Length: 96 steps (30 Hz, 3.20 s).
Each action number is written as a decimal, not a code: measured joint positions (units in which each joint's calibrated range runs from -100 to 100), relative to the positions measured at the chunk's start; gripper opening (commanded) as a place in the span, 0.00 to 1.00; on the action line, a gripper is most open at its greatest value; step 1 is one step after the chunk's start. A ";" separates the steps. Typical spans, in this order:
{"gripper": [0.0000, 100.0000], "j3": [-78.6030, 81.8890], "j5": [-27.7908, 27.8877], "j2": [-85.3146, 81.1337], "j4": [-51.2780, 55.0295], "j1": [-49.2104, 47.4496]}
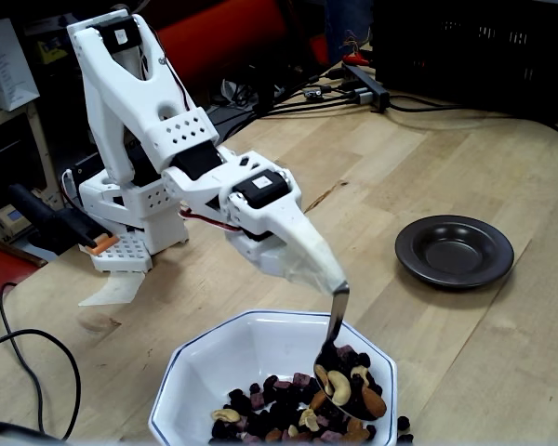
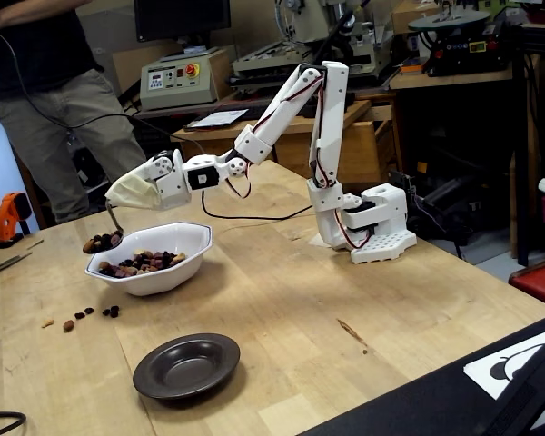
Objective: Use spoon to transfer food from the white bowl to brown plate
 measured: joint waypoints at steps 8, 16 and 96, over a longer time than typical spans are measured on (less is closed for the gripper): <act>0.04 0.00 0.29 -8.24 2.65 -4.45; 0.04 0.00 0.29 -11.34 2.65 -10.07; 0.04 23.91 4.59 -28.94 2.65 -35.84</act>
